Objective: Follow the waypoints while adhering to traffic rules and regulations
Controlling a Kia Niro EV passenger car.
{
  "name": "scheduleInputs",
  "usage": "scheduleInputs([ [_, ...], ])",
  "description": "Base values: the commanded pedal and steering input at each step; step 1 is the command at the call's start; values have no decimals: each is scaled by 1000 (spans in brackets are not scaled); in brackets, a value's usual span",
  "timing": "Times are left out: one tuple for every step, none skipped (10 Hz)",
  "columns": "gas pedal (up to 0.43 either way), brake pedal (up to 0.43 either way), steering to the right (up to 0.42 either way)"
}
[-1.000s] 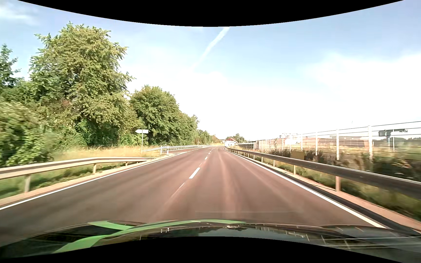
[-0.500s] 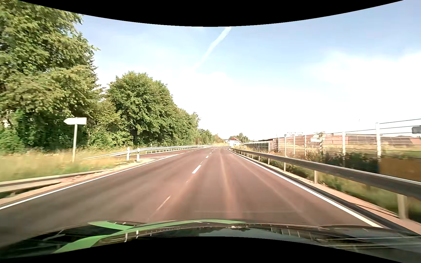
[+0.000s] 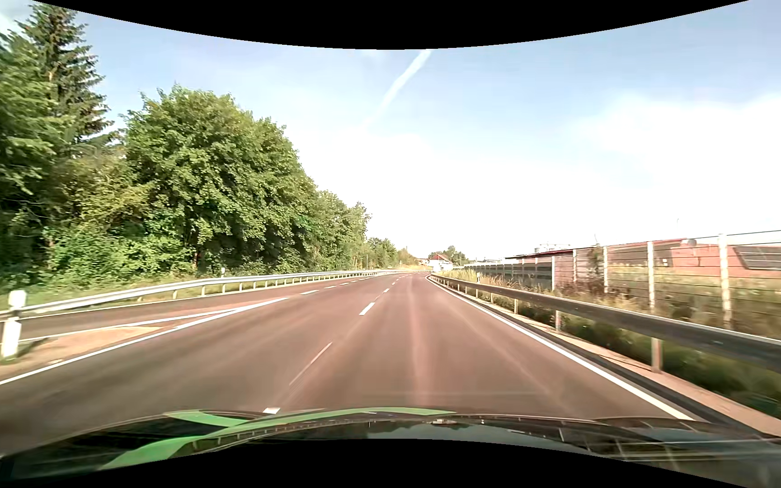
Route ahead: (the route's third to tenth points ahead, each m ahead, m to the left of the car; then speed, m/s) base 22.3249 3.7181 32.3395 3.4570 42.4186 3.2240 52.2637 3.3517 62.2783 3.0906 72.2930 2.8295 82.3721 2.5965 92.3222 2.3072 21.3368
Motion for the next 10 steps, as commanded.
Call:
scheduleInputs([
  [240, 0, -3],
  [228, 0, -4],
  [228, 0, -3],
  [240, 0, -4],
  [240, 0, -4],
  [260, 0, -3],
  [268, 0, -3],
  [268, 0, -3],
  [268, 0, -3],
  [268, 0, -3],
])
